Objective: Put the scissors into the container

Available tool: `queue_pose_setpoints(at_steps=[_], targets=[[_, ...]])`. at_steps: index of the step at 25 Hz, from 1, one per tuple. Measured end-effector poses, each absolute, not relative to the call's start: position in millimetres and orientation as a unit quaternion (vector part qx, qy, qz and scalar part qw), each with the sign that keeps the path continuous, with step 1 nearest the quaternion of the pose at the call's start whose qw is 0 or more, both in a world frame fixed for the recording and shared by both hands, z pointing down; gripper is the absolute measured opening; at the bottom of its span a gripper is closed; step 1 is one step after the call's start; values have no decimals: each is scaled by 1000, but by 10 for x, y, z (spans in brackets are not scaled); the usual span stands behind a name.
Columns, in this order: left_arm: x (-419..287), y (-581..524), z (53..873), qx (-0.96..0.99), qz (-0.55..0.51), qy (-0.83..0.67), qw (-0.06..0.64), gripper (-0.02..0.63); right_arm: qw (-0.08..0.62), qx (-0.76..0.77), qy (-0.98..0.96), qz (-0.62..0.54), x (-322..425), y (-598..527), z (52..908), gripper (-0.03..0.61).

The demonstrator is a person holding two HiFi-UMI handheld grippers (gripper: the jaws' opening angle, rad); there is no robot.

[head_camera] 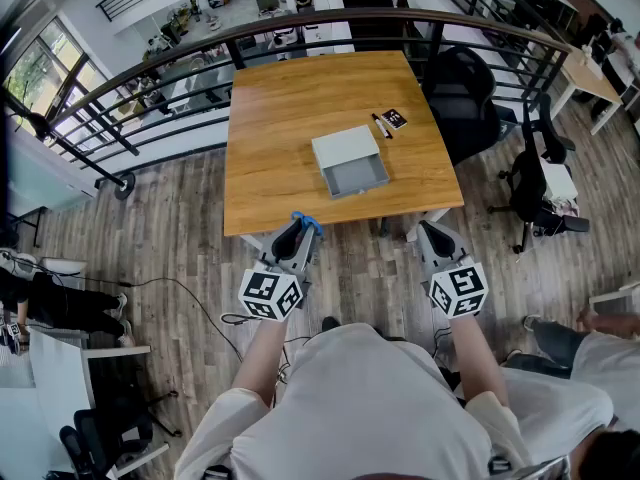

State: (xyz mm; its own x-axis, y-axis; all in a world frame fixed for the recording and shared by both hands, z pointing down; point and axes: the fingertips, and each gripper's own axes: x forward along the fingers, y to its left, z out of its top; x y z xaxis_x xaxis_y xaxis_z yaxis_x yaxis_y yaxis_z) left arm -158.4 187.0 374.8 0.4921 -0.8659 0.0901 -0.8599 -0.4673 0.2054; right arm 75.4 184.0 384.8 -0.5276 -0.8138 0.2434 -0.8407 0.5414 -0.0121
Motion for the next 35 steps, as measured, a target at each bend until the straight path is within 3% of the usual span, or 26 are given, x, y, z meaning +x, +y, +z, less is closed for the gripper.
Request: queue_pose_setpoints(at_steps=[35], targets=[[-1937, 1894, 3865, 866, -20, -483, 125, 75, 113, 494, -859, 71, 359, 1859, 3943, 2]])
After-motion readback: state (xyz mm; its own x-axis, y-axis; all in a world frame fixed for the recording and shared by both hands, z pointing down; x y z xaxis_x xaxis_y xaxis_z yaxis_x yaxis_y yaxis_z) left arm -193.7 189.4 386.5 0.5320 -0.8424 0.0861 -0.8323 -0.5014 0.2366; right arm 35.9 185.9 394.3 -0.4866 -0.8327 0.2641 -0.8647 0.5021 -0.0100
